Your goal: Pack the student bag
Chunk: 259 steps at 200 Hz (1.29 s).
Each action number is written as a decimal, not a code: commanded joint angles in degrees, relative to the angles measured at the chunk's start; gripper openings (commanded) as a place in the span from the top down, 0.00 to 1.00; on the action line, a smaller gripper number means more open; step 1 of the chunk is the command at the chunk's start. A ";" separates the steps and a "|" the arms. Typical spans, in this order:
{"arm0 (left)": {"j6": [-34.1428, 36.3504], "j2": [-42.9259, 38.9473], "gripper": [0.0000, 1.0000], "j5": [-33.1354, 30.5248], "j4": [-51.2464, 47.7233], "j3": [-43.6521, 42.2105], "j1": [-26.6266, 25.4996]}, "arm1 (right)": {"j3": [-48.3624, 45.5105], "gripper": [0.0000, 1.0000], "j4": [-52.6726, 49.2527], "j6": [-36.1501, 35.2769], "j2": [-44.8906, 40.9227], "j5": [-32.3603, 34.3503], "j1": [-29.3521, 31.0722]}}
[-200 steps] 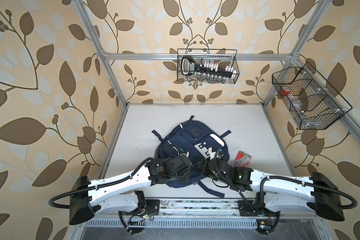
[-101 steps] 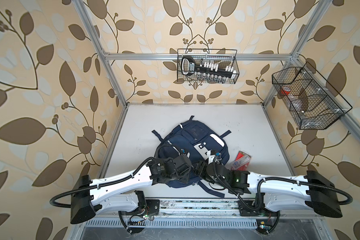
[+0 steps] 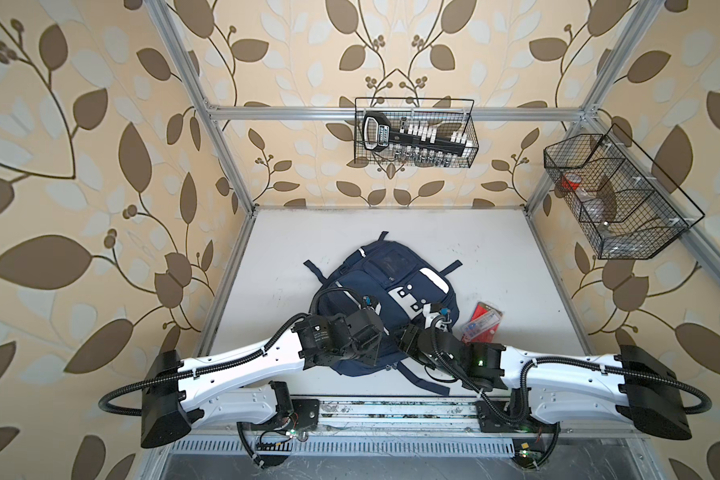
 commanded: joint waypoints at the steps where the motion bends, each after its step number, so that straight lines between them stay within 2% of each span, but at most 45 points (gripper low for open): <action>1: 0.89 -0.47 1.00 1.65 3.01 1.47 -0.63 | 0.39 0.46 2.37 4.84 1.63 -1.80 -1.52; 33: 0.92 -1.00 1.00 1.90 3.36 0.93 -0.59 | 2.03 0.63 0.90 4.59 4.18 -3.28 -1.90; 55: 0.89 -0.74 1.00 1.36 3.05 0.84 -0.63 | 2.03 0.84 -0.19 3.75 3.32 -3.49 -3.22; 71: 0.43 -0.73 1.00 -0.44 1.37 1.17 -0.65 | 2.30 1.00 -3.67 1.42 0.63 -3.82 -6.60; 95: -0.12 -1.80 1.00 -3.23 -1.16 0.85 -0.59 | 4.03 1.00 -10.67 -5.65 -4.16 -7.62 -16.11; 121: -0.81 -2.06 1.00 -6.78 -4.12 0.44 -0.63 | 5.46 1.00 -15.49 -15.93 -8.08 -15.83 -27.42; 136: -2.36 -1.21 1.00 -11.45 -6.80 0.33 -0.66 | 6.33 1.00 -18.28 -21.22 -8.86 -21.58 -34.87; 152: -5.15 0.72 1.00 -18.39 -10.65 0.70 0.04 | 7.53 1.00 -21.24 -26.63 -8.74 -26.20 -40.13; 171: -7.71 3.22 1.00 -24.44 -14.07 1.37 3.09 | 7.98 1.00 -23.27 -30.84 -8.39 -28.53 -43.56; 196: -10.24 1.46 1.00 -27.04 -11.14 -1.70 8.70 | 7.40 1.00 -23.32 -33.48 -7.92 -30.46 -45.62; 225: -8.54 -1.90 1.00 -24.74 -4.42 -6.92 18.03 | 7.20 1.00 -23.14 -34.91 -6.99 -30.73 -45.93; 259: -7.54 0.71 1.00 -25.76 -2.29 -7.07 20.64 | 8.10 1.00 -22.75 -36.24 -5.46 -30.63 -46.10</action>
